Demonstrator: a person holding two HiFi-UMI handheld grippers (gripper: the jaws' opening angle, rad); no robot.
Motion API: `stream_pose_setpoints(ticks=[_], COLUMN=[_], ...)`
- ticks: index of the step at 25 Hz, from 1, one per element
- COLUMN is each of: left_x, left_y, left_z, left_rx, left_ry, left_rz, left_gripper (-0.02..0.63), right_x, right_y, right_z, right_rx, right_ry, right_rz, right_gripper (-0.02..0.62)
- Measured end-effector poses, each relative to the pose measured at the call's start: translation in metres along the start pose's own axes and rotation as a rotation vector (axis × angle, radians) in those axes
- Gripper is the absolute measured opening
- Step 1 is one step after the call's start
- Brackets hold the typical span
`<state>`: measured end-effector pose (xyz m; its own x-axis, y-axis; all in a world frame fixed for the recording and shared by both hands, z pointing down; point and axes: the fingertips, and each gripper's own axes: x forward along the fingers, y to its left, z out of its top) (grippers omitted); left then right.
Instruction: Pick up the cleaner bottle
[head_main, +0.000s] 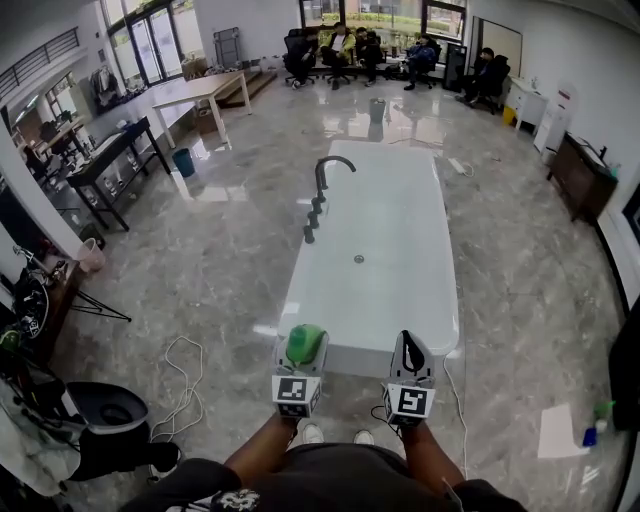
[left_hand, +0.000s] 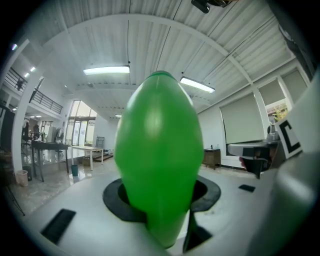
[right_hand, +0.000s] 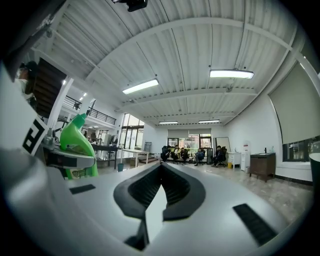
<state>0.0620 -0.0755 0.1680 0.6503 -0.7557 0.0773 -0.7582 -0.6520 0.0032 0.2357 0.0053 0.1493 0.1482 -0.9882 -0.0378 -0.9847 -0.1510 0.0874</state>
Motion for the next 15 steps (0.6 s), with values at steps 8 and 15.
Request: stream_pose_setpoints(ticks=[8,15], left_x=[0.002,0.001], left_y=[0.012,0.029], left_z=[0.000,-0.008], left_rx=[0.004,0.003], left_ry=[0.009,0.013], left_rz=[-0.002,-0.007], left_gripper=[0.183,0.183], right_x=[0.007,0.013], right_y=[0.010,0.026], right_z=[-0.005,-0.013], right_rx=[-0.005,-0.011], right_ry=[0.024,0.034], right_rz=[0.001,-0.003], right_gripper=[0.015,0.015])
